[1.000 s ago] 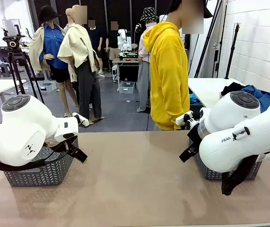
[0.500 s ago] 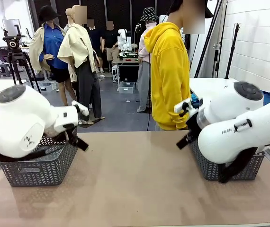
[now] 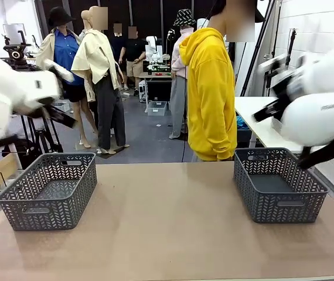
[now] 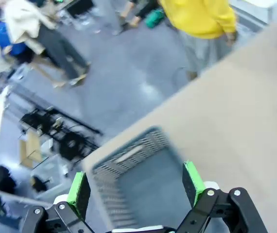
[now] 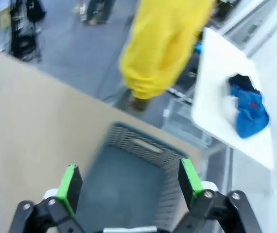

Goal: Sort the tops and bottoms.
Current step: Lift clothes from the center of the table with your left hand.

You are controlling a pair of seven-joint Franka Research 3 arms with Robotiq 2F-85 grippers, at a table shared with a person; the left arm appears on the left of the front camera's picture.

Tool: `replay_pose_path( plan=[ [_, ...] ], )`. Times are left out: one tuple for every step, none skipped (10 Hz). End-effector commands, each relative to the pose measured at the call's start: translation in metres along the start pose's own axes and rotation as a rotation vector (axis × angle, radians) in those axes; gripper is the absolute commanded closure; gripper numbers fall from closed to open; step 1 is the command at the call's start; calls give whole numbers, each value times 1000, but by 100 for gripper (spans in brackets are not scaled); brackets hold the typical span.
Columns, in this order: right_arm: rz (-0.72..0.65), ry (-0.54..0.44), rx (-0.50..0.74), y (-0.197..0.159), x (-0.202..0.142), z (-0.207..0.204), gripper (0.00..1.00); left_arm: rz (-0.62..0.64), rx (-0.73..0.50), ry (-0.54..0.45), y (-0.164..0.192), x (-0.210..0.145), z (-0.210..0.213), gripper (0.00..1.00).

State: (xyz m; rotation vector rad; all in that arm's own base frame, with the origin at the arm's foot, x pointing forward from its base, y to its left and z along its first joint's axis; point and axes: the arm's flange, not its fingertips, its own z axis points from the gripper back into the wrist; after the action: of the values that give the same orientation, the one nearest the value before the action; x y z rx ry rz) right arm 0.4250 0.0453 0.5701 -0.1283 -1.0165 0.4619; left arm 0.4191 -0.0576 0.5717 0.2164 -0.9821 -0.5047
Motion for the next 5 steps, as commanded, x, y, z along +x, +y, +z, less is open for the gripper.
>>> replay_pose_path(
  plan=[
    [-81, 79, -172, -61, -31, 3, 0, 43, 100, 77, 52, -33, -4, 0],
    [-112, 118, -223, -97, -50, 9, 0, 88, 111, 120, 85, -56, -8, 0],
    [-163, 161, -258, -133, -75, 13, 0, 164, 59, 154, 124, -89, -16, 0],
    [-215, 204, -296, -158, -104, 17, 0, 222, 36, 197, 150, -123, -23, 0],
    [-274, 240, -307, -174, -138, 17, 0, 280, 12, 227, 169, -159, -28, 0]
  ],
)
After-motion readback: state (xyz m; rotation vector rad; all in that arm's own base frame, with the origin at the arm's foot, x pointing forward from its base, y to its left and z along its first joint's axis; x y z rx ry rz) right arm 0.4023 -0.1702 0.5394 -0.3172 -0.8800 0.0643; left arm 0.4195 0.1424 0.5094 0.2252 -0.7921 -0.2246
